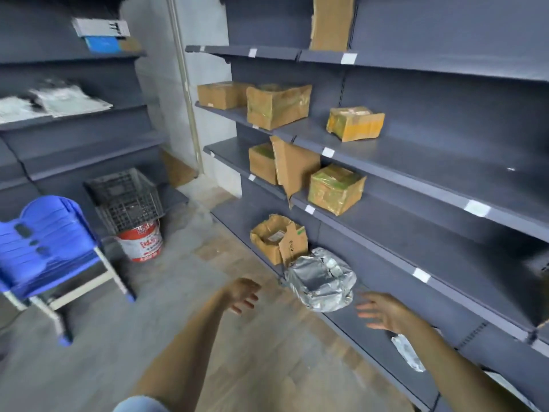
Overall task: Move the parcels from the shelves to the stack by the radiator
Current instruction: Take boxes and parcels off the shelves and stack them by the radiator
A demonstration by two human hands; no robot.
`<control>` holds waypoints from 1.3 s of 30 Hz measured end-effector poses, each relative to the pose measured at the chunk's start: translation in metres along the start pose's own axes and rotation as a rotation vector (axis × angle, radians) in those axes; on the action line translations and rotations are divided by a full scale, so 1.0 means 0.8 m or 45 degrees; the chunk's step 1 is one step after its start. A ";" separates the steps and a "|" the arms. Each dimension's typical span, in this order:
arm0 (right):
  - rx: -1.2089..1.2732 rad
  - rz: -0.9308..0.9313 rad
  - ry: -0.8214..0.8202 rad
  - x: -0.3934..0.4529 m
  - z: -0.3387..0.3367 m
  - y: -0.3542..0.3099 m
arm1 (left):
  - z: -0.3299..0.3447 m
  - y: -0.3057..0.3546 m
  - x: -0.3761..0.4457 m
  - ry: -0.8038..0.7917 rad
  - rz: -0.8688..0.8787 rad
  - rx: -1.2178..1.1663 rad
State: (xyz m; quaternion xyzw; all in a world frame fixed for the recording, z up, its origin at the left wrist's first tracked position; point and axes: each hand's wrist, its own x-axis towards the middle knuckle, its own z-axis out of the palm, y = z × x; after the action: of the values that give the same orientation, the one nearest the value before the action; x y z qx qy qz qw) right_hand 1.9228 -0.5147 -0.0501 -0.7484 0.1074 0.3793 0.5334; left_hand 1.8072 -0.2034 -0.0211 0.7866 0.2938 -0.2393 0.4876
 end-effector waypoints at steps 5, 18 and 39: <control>0.009 0.020 0.110 0.081 -0.019 -0.107 | -0.101 0.069 0.079 0.042 0.079 0.022; 0.006 -0.505 0.087 0.280 0.171 -0.459 | -0.351 0.200 0.342 -0.005 0.227 -0.045; -0.194 -0.915 0.165 0.671 0.494 -0.947 | -0.901 0.351 0.727 0.253 0.389 -0.191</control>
State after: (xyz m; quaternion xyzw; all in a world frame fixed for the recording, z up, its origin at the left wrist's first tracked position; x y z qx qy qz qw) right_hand 2.5415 0.2730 0.0699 -0.7982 -0.1571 0.1267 0.5675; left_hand 2.4817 0.4852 0.0647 0.8032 0.2345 -0.0612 0.5442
